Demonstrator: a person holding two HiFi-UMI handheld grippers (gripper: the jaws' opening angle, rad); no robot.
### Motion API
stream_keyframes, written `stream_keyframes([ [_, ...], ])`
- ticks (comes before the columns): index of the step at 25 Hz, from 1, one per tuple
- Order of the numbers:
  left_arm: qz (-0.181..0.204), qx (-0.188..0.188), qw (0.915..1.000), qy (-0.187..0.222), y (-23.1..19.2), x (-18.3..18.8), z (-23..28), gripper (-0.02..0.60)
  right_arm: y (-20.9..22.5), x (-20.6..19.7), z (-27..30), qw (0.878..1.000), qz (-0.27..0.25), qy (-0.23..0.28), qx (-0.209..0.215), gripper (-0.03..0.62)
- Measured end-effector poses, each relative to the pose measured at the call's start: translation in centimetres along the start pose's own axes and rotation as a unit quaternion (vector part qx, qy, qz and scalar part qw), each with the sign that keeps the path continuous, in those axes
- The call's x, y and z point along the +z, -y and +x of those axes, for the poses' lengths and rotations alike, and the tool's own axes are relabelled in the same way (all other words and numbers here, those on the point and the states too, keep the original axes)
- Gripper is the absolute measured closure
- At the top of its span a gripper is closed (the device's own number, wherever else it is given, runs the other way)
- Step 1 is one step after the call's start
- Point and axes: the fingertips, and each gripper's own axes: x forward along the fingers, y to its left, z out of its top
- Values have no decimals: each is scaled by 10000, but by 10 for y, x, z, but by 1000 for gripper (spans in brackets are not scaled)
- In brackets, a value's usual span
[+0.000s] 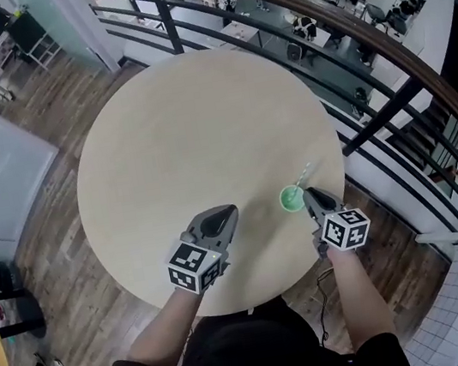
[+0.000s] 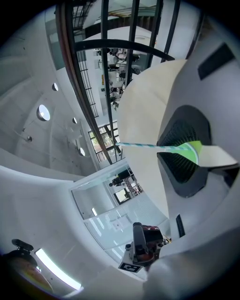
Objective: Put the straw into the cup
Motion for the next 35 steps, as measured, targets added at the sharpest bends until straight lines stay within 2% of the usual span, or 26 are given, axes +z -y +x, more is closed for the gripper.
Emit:
stream_keyframes([
  [5, 81, 15, 9999, 150, 3, 14, -8, 574, -11, 17, -19, 9998, -95, 200, -1, 557],
  [10, 634, 66, 9978, 209, 16, 30, -24, 574, -39, 43, -44, 9982, -329, 482, 113, 559],
  [14, 599, 66, 9974, 390, 24, 40, -43, 574, -73, 61, -64, 9961, -446, 678, 347, 559],
  [20, 456, 268, 9965, 642, 23, 46, -81, 574, -122, 84, -83, 9903, -686, 979, 706, 559],
  [27, 438, 371, 9931, 1022, 29, 67, -127, 574, -175, 109, -104, 9799, -981, 1287, 1170, 559],
  [35, 562, 440, 9888, 1313, 37, 77, -155, 574, -211, 108, -122, 9722, -1141, 1495, 1395, 563],
])
